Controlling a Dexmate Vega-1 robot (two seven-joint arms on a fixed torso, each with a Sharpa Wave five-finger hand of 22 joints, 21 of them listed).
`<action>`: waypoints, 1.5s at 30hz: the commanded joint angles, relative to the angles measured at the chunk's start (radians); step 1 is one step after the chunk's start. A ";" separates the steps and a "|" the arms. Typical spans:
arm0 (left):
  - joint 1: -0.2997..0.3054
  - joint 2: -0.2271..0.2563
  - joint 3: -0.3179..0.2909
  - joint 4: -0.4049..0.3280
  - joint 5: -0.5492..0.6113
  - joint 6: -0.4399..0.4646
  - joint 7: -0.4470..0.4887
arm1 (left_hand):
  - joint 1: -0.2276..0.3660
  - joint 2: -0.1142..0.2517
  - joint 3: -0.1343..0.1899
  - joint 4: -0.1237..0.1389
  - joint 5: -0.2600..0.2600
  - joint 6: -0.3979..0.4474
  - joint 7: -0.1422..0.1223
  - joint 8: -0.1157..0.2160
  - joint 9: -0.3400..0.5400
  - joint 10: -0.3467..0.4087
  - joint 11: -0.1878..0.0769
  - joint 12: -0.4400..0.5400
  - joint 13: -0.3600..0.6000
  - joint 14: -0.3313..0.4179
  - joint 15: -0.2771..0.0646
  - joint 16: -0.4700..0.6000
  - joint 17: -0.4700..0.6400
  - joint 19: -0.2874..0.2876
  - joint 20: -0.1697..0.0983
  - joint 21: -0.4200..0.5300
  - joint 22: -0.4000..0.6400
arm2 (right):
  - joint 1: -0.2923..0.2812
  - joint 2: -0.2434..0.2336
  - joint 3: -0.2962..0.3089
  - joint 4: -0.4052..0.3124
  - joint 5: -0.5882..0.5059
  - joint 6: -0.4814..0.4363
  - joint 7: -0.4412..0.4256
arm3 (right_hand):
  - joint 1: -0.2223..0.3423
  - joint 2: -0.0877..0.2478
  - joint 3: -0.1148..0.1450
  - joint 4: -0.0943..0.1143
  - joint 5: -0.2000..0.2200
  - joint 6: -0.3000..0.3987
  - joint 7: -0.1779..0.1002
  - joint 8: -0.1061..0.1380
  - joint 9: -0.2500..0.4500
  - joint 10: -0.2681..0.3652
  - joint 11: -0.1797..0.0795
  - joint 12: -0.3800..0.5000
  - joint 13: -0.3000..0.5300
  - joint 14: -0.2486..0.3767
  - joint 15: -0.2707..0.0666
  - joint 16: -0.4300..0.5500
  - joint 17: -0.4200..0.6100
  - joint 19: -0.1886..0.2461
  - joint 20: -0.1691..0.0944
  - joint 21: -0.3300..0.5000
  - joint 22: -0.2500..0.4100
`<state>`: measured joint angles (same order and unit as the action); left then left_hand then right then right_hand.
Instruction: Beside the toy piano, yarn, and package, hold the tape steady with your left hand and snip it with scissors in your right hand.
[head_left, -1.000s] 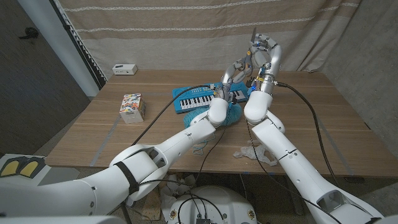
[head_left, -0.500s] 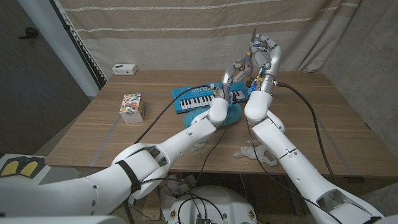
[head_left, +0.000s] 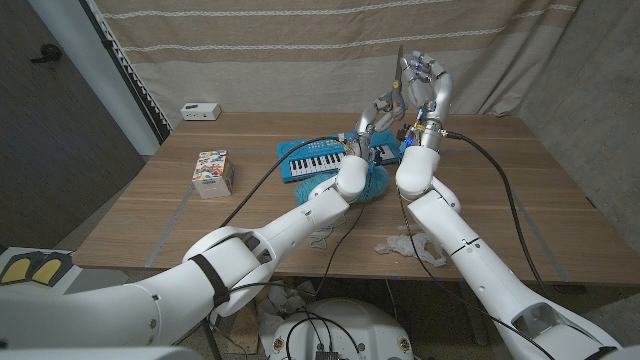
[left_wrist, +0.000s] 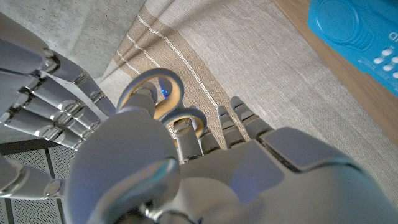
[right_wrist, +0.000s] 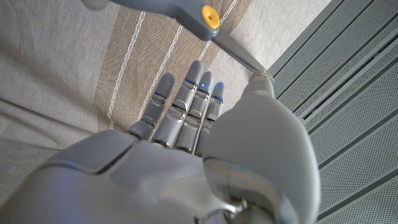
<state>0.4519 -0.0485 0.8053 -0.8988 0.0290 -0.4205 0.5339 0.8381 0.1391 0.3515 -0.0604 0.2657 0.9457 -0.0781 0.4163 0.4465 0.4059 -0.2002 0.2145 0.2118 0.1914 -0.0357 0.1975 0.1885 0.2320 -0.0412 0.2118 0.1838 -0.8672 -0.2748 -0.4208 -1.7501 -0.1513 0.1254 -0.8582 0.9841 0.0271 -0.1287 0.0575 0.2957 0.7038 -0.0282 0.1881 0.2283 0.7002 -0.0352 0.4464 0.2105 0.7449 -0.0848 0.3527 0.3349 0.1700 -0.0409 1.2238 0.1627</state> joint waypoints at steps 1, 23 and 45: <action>-0.007 -0.007 0.004 0.015 -0.002 -0.005 0.005 | -0.049 0.040 0.094 0.087 -0.004 -0.005 0.000 0.012 0.013 0.028 -0.016 -0.002 0.005 0.002 -0.167 -0.005 0.003 0.008 -0.081 0.004 0.002 | 0.003 -0.008 0.003 0.010 0.016 0.012 0.018 | -0.036 -0.014 -0.017 -0.002 0.033 -0.061 0.005 -0.002 -0.002 -0.050 0.026 -0.043 -0.008 -0.081 -0.012 -0.025 -0.023 -0.004 -0.052 -0.040 0.002; 0.056 0.075 -0.032 -0.143 0.008 0.081 0.038 | -0.053 0.018 0.107 0.084 -0.011 -0.026 -0.035 0.053 0.069 0.063 -0.014 0.004 0.002 0.004 -0.172 -0.008 -0.002 0.012 -0.083 0.003 -0.001 | -0.020 -0.032 0.044 -0.009 0.037 0.036 0.019 | -0.154 -0.006 -0.050 0.015 0.118 -0.171 0.002 0.021 -0.014 -0.183 0.014 -0.146 -0.013 -0.224 0.018 -0.095 -0.111 -0.050 0.039 -0.196 0.004; 0.192 0.210 -0.101 -0.456 -0.026 0.251 0.004 | -0.062 0.003 0.123 0.076 -0.020 -0.014 -0.039 0.089 0.092 0.175 -0.003 0.020 -0.007 0.033 -0.169 -0.005 -0.006 0.014 -0.085 -0.001 -0.003 | -0.074 -0.092 0.092 -0.066 0.094 0.040 0.099 | -0.172 0.006 -0.054 0.011 0.136 -0.147 -0.015 0.028 -0.017 -0.142 -0.017 -0.139 -0.010 -0.188 -0.008 -0.077 -0.115 -0.036 0.044 -0.230 0.008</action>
<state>0.5844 0.1018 0.7356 -1.2083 0.0227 -0.2556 0.5601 0.8024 0.1217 0.3852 -0.0633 0.2501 0.9235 -0.1163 0.5006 0.5424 0.4850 -0.1213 0.2305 0.2043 0.2113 -0.0410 0.1921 0.1813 0.2374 -0.0358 0.2118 0.1815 -0.9076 -0.3295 -0.3552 -1.7758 -0.0963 0.1614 -0.8129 0.8204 0.0338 -0.1722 0.0690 0.4256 0.5591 -0.0361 0.2153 0.2090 0.5488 -0.0501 0.3048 0.1981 0.5483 -0.0503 0.2670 0.2183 0.1233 0.0022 1.0009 0.1655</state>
